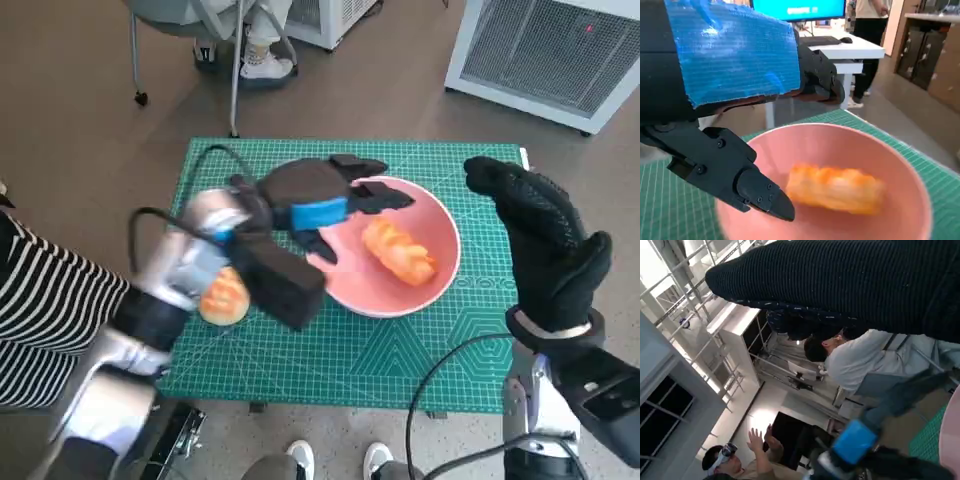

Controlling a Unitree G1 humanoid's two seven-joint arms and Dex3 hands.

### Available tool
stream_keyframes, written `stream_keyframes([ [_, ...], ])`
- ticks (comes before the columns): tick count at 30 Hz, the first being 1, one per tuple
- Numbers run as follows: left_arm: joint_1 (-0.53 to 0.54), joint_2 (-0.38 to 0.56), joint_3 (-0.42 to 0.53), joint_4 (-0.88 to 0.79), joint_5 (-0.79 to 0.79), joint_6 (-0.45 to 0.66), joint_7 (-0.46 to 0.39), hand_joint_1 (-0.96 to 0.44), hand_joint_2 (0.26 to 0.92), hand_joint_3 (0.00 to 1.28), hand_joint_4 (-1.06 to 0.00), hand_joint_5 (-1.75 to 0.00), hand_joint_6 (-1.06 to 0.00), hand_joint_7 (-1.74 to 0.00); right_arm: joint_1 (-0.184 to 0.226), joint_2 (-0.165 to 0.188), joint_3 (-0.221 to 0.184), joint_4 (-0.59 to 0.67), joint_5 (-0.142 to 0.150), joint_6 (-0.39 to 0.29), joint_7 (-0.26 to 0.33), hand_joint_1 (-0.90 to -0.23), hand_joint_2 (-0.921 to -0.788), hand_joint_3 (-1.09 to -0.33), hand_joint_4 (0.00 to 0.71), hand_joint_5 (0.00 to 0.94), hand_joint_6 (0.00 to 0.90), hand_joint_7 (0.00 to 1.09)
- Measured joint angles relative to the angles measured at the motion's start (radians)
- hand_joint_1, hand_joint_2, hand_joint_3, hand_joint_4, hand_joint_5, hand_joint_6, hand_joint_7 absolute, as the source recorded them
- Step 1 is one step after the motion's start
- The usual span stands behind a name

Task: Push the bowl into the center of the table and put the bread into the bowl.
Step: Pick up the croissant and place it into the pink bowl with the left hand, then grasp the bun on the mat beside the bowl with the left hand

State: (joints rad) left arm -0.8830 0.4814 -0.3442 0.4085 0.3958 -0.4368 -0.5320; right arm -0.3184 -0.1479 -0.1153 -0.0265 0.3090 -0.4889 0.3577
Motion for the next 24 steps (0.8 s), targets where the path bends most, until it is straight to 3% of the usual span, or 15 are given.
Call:
stream_keyframes([
  [10,0.114,0.151,0.142,-0.087,-0.181,-0.006,-0.128,-0.45,0.747,0.00,-0.01,0.00,-0.20,-0.02,0.001,0.003,0.002,0.002,0.000,-0.001,0.000,-0.716,-0.921,-0.718,0.188,0.000,0.105,0.43],
  [17,0.198,0.241,0.206,-0.143,-0.207,0.006,-0.171,-0.47,0.754,0.00,-0.03,-0.01,-0.21,-0.03,0.001,0.004,0.002,0.002,0.000,-0.001,0.000,-0.716,-0.921,-0.718,0.188,0.000,0.104,0.43],
  [24,0.283,0.333,0.244,-0.208,-0.220,0.091,-0.248,-0.42,0.729,0.00,-0.04,-0.01,-0.23,-0.02,0.000,0.004,0.003,0.007,0.001,-0.001,0.000,-0.711,-0.921,-0.717,0.189,0.001,0.099,0.43],
])
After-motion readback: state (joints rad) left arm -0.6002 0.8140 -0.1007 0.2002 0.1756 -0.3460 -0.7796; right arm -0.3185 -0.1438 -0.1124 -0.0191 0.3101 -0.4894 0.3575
